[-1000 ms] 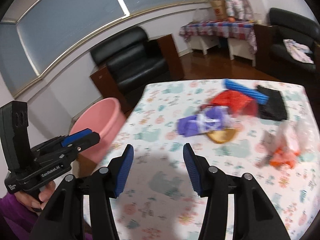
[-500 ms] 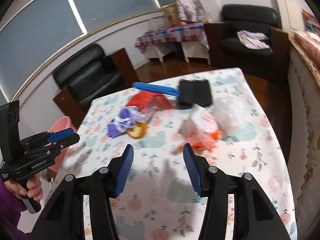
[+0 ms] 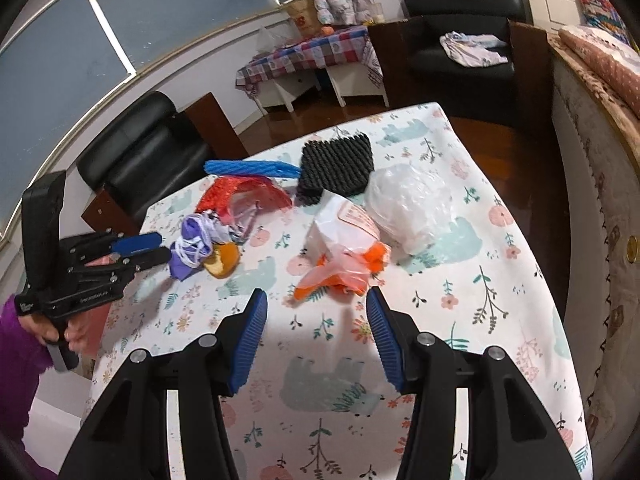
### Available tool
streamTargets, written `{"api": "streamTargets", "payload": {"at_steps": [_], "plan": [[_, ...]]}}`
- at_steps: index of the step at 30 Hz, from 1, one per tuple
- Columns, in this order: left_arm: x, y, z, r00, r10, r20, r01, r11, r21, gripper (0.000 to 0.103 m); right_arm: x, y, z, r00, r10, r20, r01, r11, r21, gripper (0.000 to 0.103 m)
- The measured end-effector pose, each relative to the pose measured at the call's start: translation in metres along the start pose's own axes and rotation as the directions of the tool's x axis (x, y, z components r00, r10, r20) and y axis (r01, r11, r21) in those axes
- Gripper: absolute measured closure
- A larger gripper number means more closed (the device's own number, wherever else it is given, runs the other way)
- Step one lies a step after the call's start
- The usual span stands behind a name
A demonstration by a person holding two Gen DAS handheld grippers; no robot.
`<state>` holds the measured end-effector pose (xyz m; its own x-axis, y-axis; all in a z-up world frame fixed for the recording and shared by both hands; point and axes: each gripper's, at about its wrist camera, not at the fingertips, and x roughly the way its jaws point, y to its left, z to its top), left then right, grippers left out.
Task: Collect trash
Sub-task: 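Grasp the purple cloth bundle with the left gripper while the right gripper grasps the bread bag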
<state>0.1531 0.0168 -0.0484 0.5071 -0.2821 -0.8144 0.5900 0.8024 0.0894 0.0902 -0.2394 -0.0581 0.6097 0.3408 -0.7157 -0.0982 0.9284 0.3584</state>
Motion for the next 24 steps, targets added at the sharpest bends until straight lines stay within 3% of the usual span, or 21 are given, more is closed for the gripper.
{"api": "streamTargets", "payload": {"at_steps": [4,6,8,13,17,24], "plan": [[0.014,0.004,0.004,0.995,-0.094,-0.038,0.096,0.994,0.056,0.066,0.006,-0.003,-0.002,1.0,-0.005,-0.018,0.005,1.0,0.01,0.052],[0.022,0.004,0.005,0.989,-0.131,-0.069,0.136,0.989,0.065,0.058,0.007,-0.005,-0.002,1.0,-0.004,-0.023,0.004,1.0,0.014,0.052],[0.03,0.004,0.004,0.988,-0.131,-0.08,0.136,0.988,0.068,0.058,0.008,-0.005,-0.003,1.0,-0.001,-0.026,0.002,1.0,0.02,0.052],[0.032,0.006,-0.003,0.98,-0.194,-0.048,0.194,0.981,-0.009,0.059,0.011,-0.006,-0.002,1.0,0.0,-0.026,0.0,1.0,0.019,0.052],[0.026,0.006,-0.013,0.982,-0.188,-0.026,0.186,0.981,-0.06,0.07,0.011,-0.006,-0.001,1.0,0.006,-0.024,-0.005,1.0,0.022,0.052],[0.001,-0.004,-0.027,0.985,-0.171,0.029,0.173,0.974,-0.148,0.074,0.011,-0.009,-0.001,1.0,0.021,-0.021,-0.02,0.999,0.049,0.05]]}}
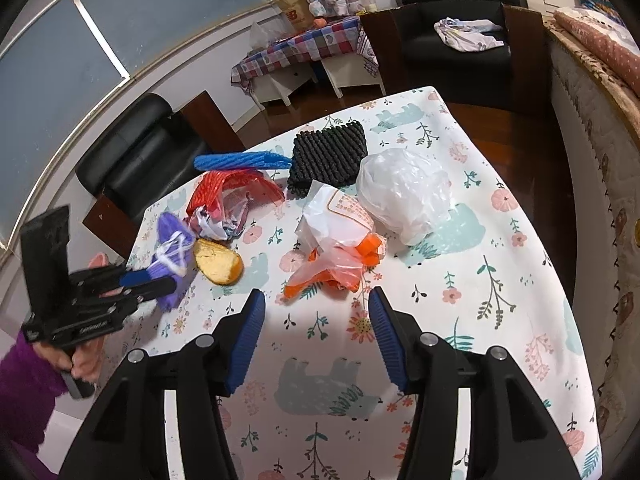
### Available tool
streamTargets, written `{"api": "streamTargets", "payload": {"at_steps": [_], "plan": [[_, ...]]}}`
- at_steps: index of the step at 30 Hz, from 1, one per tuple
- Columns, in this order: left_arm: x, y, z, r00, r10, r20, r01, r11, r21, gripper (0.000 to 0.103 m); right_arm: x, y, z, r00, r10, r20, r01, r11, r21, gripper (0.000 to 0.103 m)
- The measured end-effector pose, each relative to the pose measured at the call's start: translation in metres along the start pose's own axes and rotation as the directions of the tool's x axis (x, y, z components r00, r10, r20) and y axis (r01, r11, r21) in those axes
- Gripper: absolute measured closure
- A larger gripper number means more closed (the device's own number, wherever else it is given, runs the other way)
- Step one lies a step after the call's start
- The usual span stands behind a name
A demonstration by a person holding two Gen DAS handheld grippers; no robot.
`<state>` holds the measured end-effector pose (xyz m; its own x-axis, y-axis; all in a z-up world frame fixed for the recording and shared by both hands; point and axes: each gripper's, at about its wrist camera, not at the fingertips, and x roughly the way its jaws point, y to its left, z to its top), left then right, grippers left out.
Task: Collect trash
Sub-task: 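Grasp the purple cloth bundle with the left gripper while the right gripper grasps the bread bag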
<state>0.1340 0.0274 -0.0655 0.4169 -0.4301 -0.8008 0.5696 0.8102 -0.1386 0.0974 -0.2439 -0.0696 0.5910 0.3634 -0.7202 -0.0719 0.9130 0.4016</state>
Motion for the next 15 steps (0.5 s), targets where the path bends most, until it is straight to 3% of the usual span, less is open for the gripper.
{"api": "streamTargets", "payload": {"at_steps": [5,10,15], "plan": [[-0.021,-0.016,-0.013,0.999,0.02,0.045,-0.017,0.997,-0.07,0.074,0.004,-0.001,0.006,1.0,0.007,0.005,-0.008,1.0,0.023,0.049],[-0.039,-0.025,-0.032,0.996,0.033,0.081,-0.016,0.98,-0.199,0.074,0.012,-0.006,0.014,1.0,-0.013,0.001,0.013,0.998,0.056,0.049],[-0.056,-0.033,-0.046,0.993,0.061,0.105,-0.032,0.964,-0.263,0.074,0.021,-0.013,0.018,1.0,-0.014,-0.003,0.014,0.996,0.09,0.049]]}}
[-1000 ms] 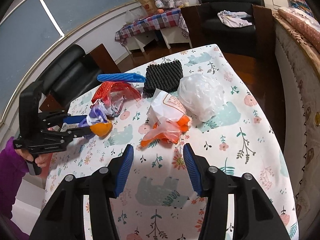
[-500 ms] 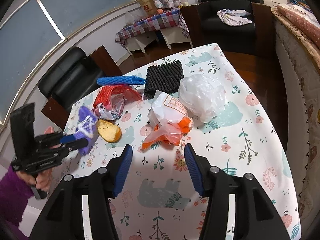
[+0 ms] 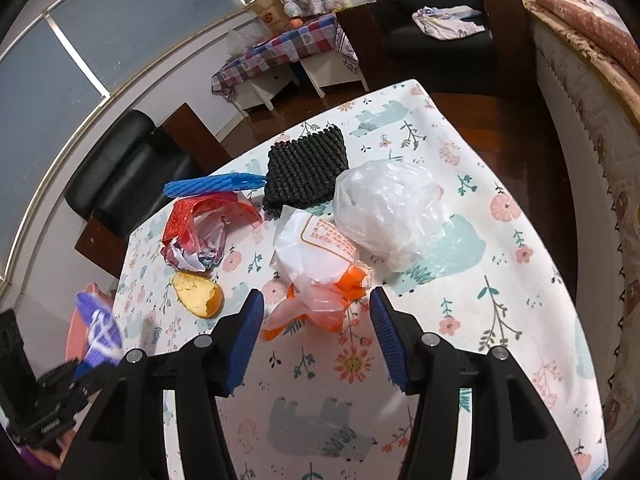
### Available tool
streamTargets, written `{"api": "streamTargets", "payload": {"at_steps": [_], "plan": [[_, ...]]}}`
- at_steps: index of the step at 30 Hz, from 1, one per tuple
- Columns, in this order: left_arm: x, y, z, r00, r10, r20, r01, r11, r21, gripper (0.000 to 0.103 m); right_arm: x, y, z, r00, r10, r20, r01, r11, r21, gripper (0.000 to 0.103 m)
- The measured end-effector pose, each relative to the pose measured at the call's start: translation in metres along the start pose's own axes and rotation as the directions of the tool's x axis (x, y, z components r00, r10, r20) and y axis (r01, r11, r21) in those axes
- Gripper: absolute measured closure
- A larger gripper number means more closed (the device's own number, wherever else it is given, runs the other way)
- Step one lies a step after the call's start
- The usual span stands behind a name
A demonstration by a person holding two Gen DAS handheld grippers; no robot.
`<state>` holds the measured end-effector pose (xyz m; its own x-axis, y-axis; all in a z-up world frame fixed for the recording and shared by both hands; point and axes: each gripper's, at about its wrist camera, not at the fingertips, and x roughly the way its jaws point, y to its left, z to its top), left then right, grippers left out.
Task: Collect trash
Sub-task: 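Grasp the purple cloth bundle with the left gripper while the right gripper grasps the bread bag, then carry the purple bundle and bread bag over the pink bucket with both grippers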
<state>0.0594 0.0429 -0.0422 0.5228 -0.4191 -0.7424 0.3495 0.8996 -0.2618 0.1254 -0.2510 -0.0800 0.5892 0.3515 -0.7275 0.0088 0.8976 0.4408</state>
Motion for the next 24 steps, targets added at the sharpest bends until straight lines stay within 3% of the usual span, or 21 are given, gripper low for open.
{"api": "streamTargets", "payload": {"at_steps": [4,11,16,24], "plan": [[-0.012,-0.005,-0.006,1.0,0.016,0.021,-0.015,0.999,-0.032,0.074,0.003,-0.003,-0.003,1.0,0.007,-0.014,-0.007,1.0,0.003,0.075],[-0.017,-0.01,-0.016,0.999,0.039,0.033,-0.037,0.997,-0.071,0.074,-0.009,0.008,-0.02,0.999,0.026,-0.02,-0.027,0.998,-0.06,0.078],[-0.027,-0.01,-0.023,0.994,0.085,0.068,-0.078,0.992,-0.099,0.074,-0.024,0.041,-0.032,0.998,0.054,-0.018,-0.056,0.98,-0.19,0.078],[-0.056,-0.004,-0.031,0.974,0.181,0.134,-0.163,0.977,-0.141,0.074,-0.028,0.086,-0.055,0.989,0.129,-0.077,-0.146,0.941,-0.304,0.078]]}}
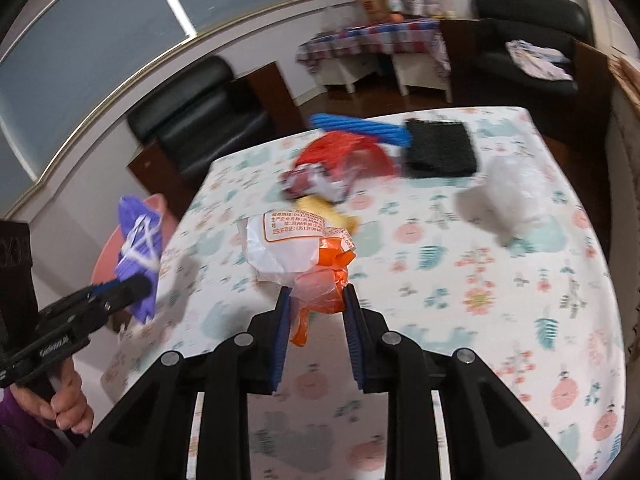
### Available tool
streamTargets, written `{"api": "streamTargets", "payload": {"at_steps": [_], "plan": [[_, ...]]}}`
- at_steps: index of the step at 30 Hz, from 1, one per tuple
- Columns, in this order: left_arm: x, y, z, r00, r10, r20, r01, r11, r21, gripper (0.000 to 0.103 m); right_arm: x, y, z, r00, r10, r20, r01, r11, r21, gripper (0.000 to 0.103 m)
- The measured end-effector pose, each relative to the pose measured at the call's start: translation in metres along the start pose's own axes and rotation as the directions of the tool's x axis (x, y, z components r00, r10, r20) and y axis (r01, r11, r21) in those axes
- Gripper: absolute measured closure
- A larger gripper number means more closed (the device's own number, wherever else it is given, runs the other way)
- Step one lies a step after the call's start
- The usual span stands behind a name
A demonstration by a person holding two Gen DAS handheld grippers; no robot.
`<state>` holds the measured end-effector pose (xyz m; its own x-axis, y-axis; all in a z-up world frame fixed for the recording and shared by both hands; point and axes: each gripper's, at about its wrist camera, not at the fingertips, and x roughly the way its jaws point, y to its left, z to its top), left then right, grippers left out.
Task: Collect trash
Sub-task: 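Carry the purple bundle and bread bag over the pink bucket with both grippers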
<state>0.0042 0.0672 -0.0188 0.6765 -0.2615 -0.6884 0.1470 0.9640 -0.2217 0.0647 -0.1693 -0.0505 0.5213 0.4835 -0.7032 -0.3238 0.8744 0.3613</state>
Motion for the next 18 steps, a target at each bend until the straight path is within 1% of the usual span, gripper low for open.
{"api": "streamTargets", "payload": {"at_steps": [3,9,15,18], "plan": [[-0.012,0.009,-0.003,0.999,0.034,0.034,-0.033,0.999,-0.028,0.074,0.005,0.023,-0.001,0.999,0.028,-0.022,-0.03,0.998,-0.059,0.078],[-0.029,0.026,-0.007,0.994,0.073,0.083,-0.064,0.992,-0.106,0.074,0.015,0.058,0.002,0.997,0.054,-0.047,-0.06,0.987,-0.147,0.078],[-0.043,0.041,-0.007,0.986,0.12,0.118,-0.104,0.986,-0.133,0.074,0.027,0.098,0.012,0.994,0.093,-0.064,-0.106,0.965,-0.241,0.078],[-0.05,0.051,-0.007,0.981,0.144,0.131,-0.123,0.98,-0.155,0.074,0.033,0.116,0.018,0.99,0.126,-0.07,-0.14,0.953,-0.267,0.078]]}}
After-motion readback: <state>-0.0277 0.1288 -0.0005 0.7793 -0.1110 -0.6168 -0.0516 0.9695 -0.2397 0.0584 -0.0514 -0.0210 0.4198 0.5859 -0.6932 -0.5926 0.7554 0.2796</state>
